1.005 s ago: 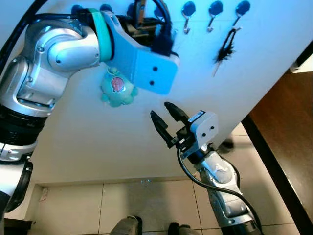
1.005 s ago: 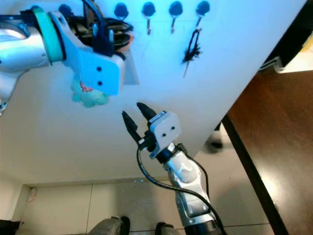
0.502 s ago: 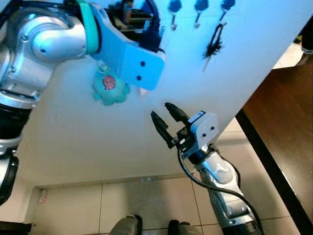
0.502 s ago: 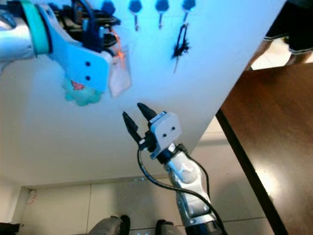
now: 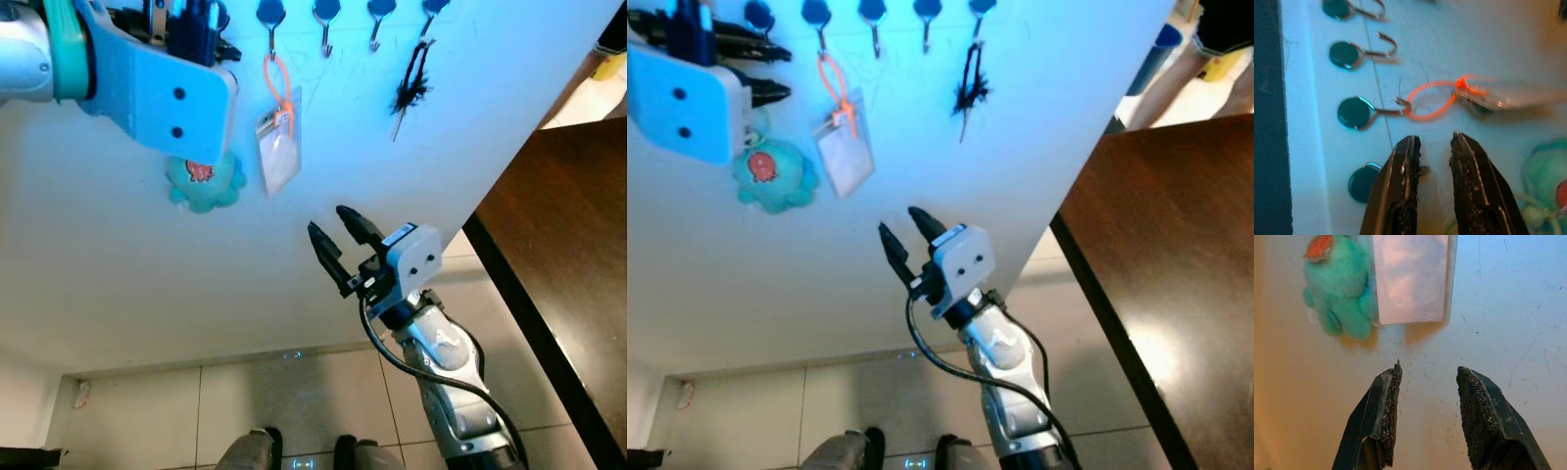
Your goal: Hang keys on a hook
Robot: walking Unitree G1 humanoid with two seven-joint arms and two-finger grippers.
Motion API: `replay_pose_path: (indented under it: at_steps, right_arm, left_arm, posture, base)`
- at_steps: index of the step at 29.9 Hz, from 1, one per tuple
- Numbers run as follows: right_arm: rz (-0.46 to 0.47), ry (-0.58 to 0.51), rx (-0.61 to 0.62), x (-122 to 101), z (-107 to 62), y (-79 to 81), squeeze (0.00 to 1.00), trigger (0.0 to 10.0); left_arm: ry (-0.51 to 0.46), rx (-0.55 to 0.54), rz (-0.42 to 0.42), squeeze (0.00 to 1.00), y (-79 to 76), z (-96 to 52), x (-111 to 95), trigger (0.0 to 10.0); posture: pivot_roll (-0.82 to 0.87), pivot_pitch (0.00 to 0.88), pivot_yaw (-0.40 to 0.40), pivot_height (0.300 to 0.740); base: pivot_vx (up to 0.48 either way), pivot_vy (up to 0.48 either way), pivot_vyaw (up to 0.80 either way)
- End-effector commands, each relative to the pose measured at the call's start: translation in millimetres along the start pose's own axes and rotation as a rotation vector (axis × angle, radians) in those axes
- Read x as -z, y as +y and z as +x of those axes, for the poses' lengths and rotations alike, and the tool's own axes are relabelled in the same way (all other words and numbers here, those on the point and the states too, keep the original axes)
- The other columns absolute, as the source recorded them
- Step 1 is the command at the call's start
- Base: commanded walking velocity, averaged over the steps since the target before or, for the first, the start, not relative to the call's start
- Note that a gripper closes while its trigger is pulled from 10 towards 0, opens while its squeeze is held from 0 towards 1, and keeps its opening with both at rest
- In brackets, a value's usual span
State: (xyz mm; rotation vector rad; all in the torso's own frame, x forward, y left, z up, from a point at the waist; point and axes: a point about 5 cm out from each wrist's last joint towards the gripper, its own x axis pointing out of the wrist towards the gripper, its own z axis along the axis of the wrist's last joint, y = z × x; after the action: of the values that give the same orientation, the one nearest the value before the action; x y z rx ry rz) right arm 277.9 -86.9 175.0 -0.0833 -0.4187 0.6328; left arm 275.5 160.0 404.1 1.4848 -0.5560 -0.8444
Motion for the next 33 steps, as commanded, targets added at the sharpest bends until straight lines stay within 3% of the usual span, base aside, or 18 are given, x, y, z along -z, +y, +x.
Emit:
replay_pose_path:
  at_steps: [1, 2, 3, 5, 7, 9, 12, 14, 16, 19, 21, 22, 23, 26, 28, 33]
  right_arm:
    - [0.005, 0.009, -0.012, 1, -2.1, 3.4, 0.0, 10.0]
    - [0.004, 0.01, -0.012, 1, -2.5, 3.1, 0.0, 10.0]
    - [0.004, 0.01, -0.012, 1, -2.5, 3.1, 0.0, 10.0]
    - [0.004, 0.014, -0.012, 2, -3.0, 3.0, 0.0, 10.0]
    - [0.004, 0.016, -0.011, 2, -3.4, 2.8, 0.0, 10.0]
    - [0.004, 0.017, -0.011, 2, -3.5, 2.7, 0.0, 10.0]
    - [0.004, 0.027, -0.005, 3, -5.4, 0.5, 0.0, 10.0]
    - [0.004, 0.027, -0.005, 3, -5.4, 0.5, 0.0, 10.0]
    - [0.003, 0.033, -0.003, 4, -6.7, -1.0, 0.0, 10.0]
    - [0.003, 0.034, -0.002, 4, -7.2, -1.6, 0.0, 10.0]
    - [0.008, 0.032, -0.005, 4, -6.3, -1.1, 0.0, 10.0]
    - [0.008, 0.032, -0.005, 4, -6.3, -1.1, 0.0, 10.0]
    - [0.006, 0.029, -0.009, 3, -5.7, -1.8, 0.0, 10.0]
    - [0.004, 0.028, -0.009, 3, -5.5, -2.4, 0.0, 10.0]
    - [-0.004, 0.015, 0.013, 0, -4.4, -7.6, 0.0, 10.0]
    - [-0.021, -0.007, 0.071, -6, -4.3, -18.1, 0.0, 10.0]
  left_arm:
    - [-0.067, 0.056, -0.023, 0.0, -6.7, 1.1, -9, 10.0]
    - [-0.155, 0.022, -0.093, 0.0, -4.3, 0.4, -17, 10.0]
    - [-0.155, 0.022, -0.093, 0.0, -4.3, 0.4, -17, 10.0]
    - [-0.297, -0.084, -0.217, 0.0, 4.8, -1.1, -29, 10.0]
    - [-0.369, -0.192, -0.289, 0.0, 12.8, -3.0, -32, 10.0]
    - [-0.388, -0.232, -0.311, 0.0, 15.2, -4.2, -33, 10.0]
    - [-0.429, -0.446, -0.377, 0.0, 27.5, -8.4, -33, 10.0]
    - [-0.429, -0.446, -0.377, 0.0, 27.5, -8.4, -33, 10.0]
    - [-0.445, -0.525, -0.434, 0.0, 29.6, -10.4, -32, 10.0]
    - [-0.448, -0.55, -0.477, 0.0, 27.8, -10.3, -31, 10.0]
    - [-0.421, -0.583, -0.623, 0.0, 8.7, -4.5, -27, 10.0]
    - [-0.421, -0.583, -0.623, 0.0, 8.7, -4.5, -27, 10.0]
    - [-0.383, -0.586, -0.749, 0.0, -16.3, -2.2, -26, 10.0]
    - [-0.376, -0.587, -0.788, 0.0, -23.1, -3.0, -26, 10.0]
    - [-0.355, -0.631, -0.857, 0.0, -32.0, -9.8, -25, 10.0]
    - [-0.279, -0.698, -0.938, 0.0, -54.8, -13.9, -39, 10.0]
  posture:
    - [0.18, 0.154, 0.121, 0.74]
    - [0.18, 0.155, 0.121, 0.74]
    - [0.18, 0.155, 0.121, 0.74]
    - [0.18, 0.155, 0.115, 0.74]
    - [0.17, 0.155, 0.106, 0.74]
    - [0.17, 0.155, 0.106, 0.74]
    - [0.16, 0.155, 0.093, 0.74]
    - [0.16, 0.155, 0.093, 0.74]
    - [0.15, 0.154, 0.09, 0.74]
    - [0.15, 0.152, 0.082, 0.74]
    - [0.15, 0.147, 0.065, 0.74]
    - [0.15, 0.147, 0.065, 0.74]
    - [0.16, 0.134, 0.055, 0.74]
    - [0.16, 0.134, 0.055, 0.74]
    - [0.17, 0.125, 0.048, 0.74]
    - [0.18, 0.12, 0.037, 0.74]
  base:
    - [0.0, 0.0, 0.0]
    - [0.0, 0.0, 0.0]
    - [0.0, 0.0, 0.0]
    - [0.0, 0.0, 0.0]
    - [0.0, 0.0, 0.0]
    - [0.0, 0.0, 0.0]
    - [0.0, 0.0, 0.0]
    - [0.0, 0.0, 0.0]
    - [0.0, 0.0, 0.0]
    - [0.0, 0.0, 0.0]
    - [0.0, 0.0, 0.0]
    - [0.0, 0.0, 0.0]
    - [0.0, 0.0, 0.0]
    - [0.0, 0.0, 0.0]
    - [0.0, 0.0, 0.0]
    - [0.0, 0.0, 0.0]
